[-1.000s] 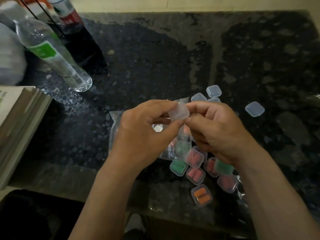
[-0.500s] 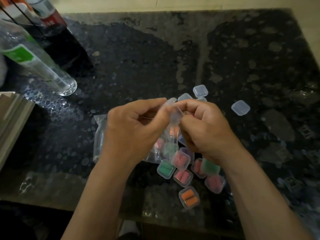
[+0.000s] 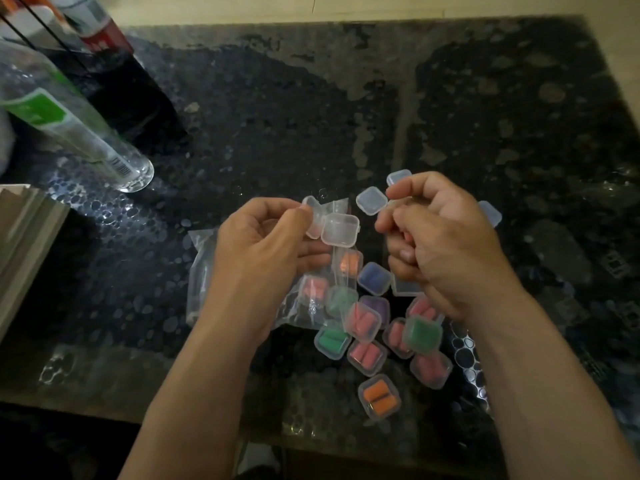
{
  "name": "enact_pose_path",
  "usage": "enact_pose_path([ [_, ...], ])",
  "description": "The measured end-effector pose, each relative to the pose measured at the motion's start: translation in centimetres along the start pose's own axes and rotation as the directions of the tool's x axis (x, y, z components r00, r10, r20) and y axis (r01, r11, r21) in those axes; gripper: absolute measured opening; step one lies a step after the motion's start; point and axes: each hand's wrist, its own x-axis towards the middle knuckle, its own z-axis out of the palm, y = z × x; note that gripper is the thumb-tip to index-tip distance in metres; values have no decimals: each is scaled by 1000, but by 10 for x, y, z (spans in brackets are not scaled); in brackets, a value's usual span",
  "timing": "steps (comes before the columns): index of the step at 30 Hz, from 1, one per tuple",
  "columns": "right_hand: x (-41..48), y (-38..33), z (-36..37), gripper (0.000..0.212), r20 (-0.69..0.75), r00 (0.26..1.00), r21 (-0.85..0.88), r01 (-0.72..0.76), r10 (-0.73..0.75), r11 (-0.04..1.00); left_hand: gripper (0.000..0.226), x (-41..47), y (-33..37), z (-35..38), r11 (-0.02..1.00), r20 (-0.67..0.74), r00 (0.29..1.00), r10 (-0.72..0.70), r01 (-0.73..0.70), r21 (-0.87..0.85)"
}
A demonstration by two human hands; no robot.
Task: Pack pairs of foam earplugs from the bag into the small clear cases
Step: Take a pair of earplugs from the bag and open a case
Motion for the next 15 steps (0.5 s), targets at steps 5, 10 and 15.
enact_pose_path([
  [5, -2, -1, 0, 15, 8, 996, -33, 92, -92, 995, 11, -4, 0, 7, 999, 85, 996, -14, 10, 47],
  [10, 2, 8, -2, 17, -6, 984, -264, 170, -178, 949, 21, -5, -4, 14, 995, 164, 986, -14, -2, 95],
  [15, 4, 11, -5, 26, -4, 981, -418, 173, -192, 892, 17, -4, -9, 18, 994, 180, 983, -32, 13, 106],
])
